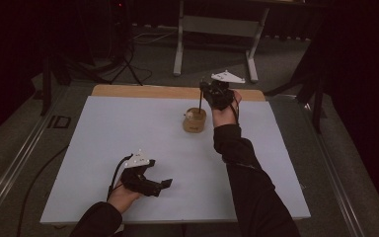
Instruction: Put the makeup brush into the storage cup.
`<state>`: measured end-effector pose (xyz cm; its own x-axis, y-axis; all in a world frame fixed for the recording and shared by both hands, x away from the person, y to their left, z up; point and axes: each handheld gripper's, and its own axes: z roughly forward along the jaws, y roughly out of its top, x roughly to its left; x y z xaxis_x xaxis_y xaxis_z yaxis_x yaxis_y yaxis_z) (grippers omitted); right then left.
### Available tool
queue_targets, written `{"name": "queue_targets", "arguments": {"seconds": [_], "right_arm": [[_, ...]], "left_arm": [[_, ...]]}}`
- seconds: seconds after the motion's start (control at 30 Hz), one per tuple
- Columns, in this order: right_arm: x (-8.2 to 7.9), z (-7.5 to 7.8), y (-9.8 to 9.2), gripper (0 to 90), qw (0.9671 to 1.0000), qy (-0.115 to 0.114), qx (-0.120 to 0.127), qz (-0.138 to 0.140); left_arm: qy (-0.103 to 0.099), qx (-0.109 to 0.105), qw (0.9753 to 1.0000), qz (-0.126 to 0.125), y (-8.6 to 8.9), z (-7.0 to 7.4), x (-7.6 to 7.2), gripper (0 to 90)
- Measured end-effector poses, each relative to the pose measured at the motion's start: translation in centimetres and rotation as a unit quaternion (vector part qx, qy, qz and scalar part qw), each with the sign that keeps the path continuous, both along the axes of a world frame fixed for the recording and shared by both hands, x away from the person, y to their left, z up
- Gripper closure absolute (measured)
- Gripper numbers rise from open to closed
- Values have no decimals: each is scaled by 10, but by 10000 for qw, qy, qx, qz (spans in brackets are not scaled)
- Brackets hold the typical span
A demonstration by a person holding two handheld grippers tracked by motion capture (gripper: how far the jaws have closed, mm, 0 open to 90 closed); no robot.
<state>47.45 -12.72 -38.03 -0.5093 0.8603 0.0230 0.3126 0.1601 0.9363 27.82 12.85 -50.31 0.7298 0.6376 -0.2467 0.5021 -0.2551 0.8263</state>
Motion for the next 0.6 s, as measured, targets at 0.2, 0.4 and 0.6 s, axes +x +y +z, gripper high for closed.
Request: {"name": "queue_targets", "arguments": {"seconds": [0.2, 0.4, 0.6], "right_arm": [[3, -11, 1, 859, 9999, 127, -22, -60], [5, -16, 0, 859, 9998, 173, -22, -77], [6, -27, 3, 859, 9996, 257, -93, -71]], "left_arm": [[1, -35, 10000, -25, 0, 0, 0, 15], [6, 5, 9999, -144, -3, 0, -1, 15], [18, -25, 9999, -121, -2, 0, -1, 15]]}}
